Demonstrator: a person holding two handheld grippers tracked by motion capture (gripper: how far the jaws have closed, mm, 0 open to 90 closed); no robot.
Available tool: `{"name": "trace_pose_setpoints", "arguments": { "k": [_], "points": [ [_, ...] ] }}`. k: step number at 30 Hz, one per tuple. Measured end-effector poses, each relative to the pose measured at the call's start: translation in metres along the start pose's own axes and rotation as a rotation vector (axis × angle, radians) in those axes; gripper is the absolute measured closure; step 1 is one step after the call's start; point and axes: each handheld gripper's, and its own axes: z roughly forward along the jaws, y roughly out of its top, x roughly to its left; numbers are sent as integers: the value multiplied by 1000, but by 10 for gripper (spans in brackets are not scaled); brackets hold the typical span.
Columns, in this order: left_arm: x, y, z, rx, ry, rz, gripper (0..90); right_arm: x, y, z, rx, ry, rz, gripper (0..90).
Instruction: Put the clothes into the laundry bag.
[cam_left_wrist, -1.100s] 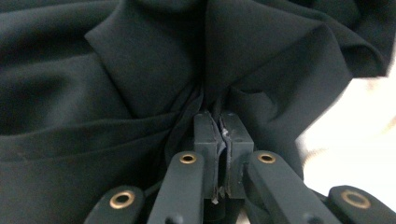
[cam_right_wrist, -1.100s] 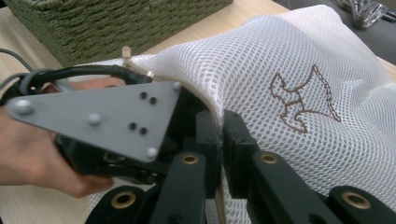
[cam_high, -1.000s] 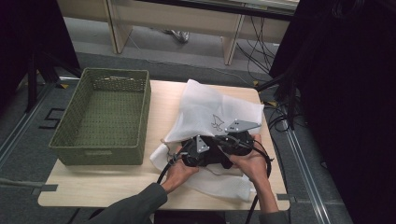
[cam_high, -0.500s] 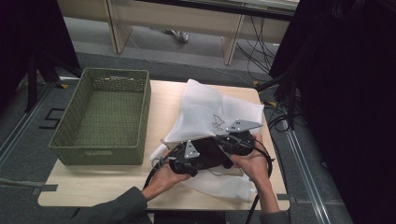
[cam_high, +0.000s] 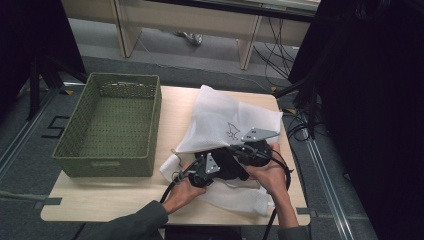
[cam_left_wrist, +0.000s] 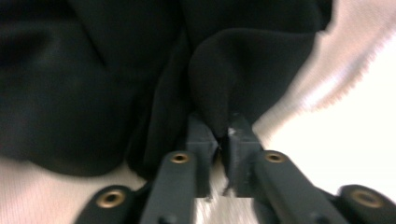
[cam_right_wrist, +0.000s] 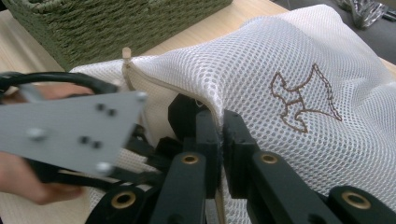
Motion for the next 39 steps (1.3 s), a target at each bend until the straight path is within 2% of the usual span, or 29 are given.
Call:
{"name": "trace_pose_setpoints", "arguments": {
  "k": [1,2,3,4,5,6,7,9,10,11,13,14,17,18,19,23,26,27,28,30,32,33,34,35,36,38,39],
  "points": [
    [1,3,4,-9,14,7,842,0,0,0,0,-2,4,872],
    [2,6,8,-8,11,20,843,0,0,0,-2,-3,5,872],
    [1,6,11,-26,30,5,845,0,0,-1,-5,-4,8,872],
    [0,6,12,-22,51,-21,845,0,0,-1,-5,-11,13,873],
    [0,5,13,-24,49,-22,843,-1,0,-1,-12,-15,-2,873],
    [-1,5,13,-30,43,-19,836,-1,0,-2,-7,-15,9,872],
    [1,5,11,-15,17,20,820,-1,0,-2,-2,-13,18,872],
    [0,4,6,-12,3,18,771,-2,-1,-2,-3,-4,7,872],
    [-2,3,1,-13,1,-1,732,-2,-1,-1,-3,-8,6,872],
    [-2,3,-2,-8,-11,5,673,-2,-1,-1,-4,-16,16,872],
    [-2,0,-13,-1,-19,28,630,-1,-2,-2,-4,-20,14,872],
    [-3,-2,-18,-8,-20,9,577,0,-2,-2,0,-16,26,872],
    [-1,-9,-34,5,-35,23,447,-1,-2,-2,1,-8,23,872],
    [-2,-13,-39,6,-40,7,422,-1,-2,-1,0,-3,16,872],
    [-2,-15,-44,10,-38,18,403,-1,-2,-1,6,-5,18,872],
    [-4,-23,-58,-8,-40,29,417,1,-2,-1,13,-9,25,872],
    [-8,-25,-61,-24,-76,39,454,-1,-2,1,7,-2,8,872],
    [-10,-24,-60,-36,-89,44,467,0,-2,1,8,-2,17,872],
    [-13,-23,-59,-58,-112,26,470,0,-2,1,8,-2,15,872],
    [-16,-19,-58,-69,-147,27,522,-1,-2,1,4,-2,6,872],
    [-20,-15,-52,-63,-172,18,580,0,-2,-1,15,-3,24,872],
    [-23,-12,-47,-54,-176,30,602,0,-2,-1,15,-3,24,872],
    [-25,-11,-41,-51,-190,36,603,0,-2,-1,16,-2,25,872],
    [-28,-10,-36,-27,-198,43,594,-1,-2,0,2,-9,6,872],
    [-30,-9,-29,14,-194,48,565,0,-2,0,8,-5,11,872],
    [-34,-8,-18,42,-151,43,511,0,-2,1,1,-23,3,872],
    [-34,-6,-14,32,-136,39,517,0,-2,0,4,-16,8,872]
  ]
}}
